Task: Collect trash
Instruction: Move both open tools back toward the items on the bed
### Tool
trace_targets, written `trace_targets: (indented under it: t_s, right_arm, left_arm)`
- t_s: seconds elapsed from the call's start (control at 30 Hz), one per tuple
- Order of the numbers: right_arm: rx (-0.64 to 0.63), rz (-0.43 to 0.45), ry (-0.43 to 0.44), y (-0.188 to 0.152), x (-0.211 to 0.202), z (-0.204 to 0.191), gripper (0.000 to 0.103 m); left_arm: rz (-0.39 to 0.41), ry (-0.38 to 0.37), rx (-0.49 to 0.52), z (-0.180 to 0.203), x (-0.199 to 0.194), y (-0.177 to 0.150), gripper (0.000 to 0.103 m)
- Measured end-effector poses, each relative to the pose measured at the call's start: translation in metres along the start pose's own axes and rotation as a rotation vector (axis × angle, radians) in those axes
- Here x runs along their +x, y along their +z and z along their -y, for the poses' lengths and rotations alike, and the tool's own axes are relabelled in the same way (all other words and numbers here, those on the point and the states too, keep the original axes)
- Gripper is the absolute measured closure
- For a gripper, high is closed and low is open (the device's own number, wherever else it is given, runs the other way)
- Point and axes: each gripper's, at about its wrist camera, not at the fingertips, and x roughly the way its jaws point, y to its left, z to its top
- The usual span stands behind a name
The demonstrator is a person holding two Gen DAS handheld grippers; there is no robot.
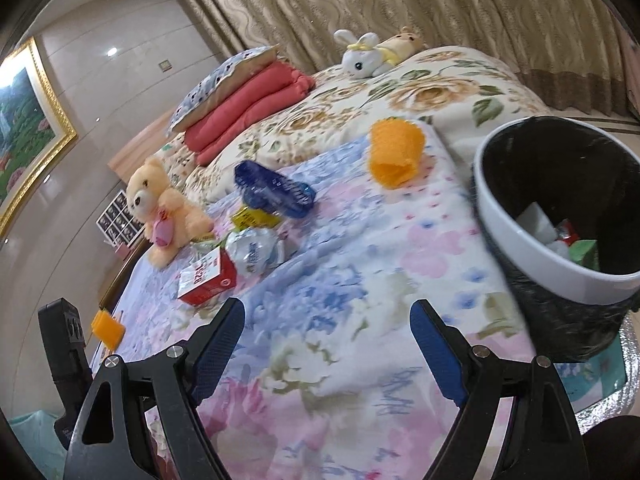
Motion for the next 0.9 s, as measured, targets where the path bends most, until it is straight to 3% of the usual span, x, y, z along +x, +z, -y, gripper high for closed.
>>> trace_targets:
  t_s: [0.63,0.9]
  right_arm:
    - [-0.05,-0.06,0.042,-0.001,0.047,-0.034,0.017]
    - [-0.073,-0.077,0.061,0.012,0.074,-0.048,0.017]
  left_arm:
    - [-0.008,0.048,0.054,-0.056,0.009,0.035,0.041]
    - [-0.035,0.029,0.178,-0.064,0.029,0.062,0.03]
